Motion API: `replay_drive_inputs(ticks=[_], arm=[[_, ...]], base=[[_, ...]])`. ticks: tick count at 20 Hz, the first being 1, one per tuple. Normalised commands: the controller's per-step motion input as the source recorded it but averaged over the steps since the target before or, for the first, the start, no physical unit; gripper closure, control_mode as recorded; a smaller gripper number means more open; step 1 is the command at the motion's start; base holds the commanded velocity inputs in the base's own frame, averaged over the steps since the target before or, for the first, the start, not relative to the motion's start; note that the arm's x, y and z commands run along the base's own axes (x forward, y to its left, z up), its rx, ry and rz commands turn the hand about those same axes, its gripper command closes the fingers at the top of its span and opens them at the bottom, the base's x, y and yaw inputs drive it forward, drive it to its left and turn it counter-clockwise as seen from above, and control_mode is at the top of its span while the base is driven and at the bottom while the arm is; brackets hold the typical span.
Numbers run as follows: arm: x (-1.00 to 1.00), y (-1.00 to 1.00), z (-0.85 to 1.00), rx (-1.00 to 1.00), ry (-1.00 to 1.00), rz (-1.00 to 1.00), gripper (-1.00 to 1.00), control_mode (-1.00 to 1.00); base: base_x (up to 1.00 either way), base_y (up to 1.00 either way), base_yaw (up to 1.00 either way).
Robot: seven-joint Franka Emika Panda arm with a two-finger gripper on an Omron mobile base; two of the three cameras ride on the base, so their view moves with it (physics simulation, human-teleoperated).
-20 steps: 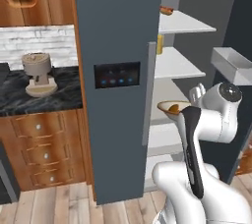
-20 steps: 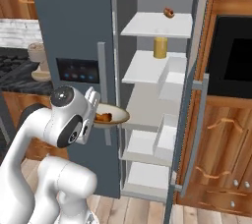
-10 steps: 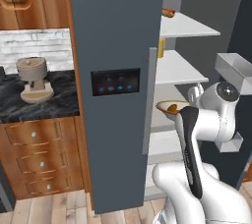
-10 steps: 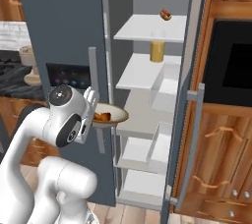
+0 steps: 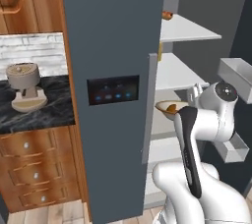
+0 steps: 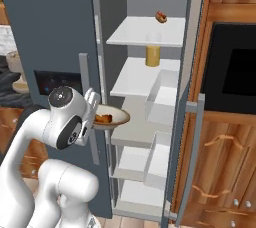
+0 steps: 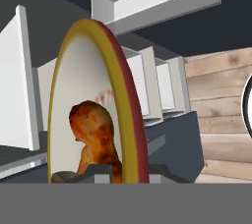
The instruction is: Pick the chicken drumstick and mushroom from their plates and place them in the bowl. Then put the bowl in the fridge.
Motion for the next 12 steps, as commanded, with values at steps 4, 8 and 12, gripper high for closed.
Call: replay_drive_inputs(ticks=[4,8,12], arm=[[0.0,0.0,0.0,0.0,0.0,0.0,1.0,1.0],[0.0,0.0,0.0,0.0,0.0,0.0,1.0,1.0],[0.0,0.0,0.0,0.0,0.0,0.0,1.0,1.0]], base=[[0.28,-0.2,-0.18],[0.25,-0.03,-0.1],[0.19,0.0,0.0]])
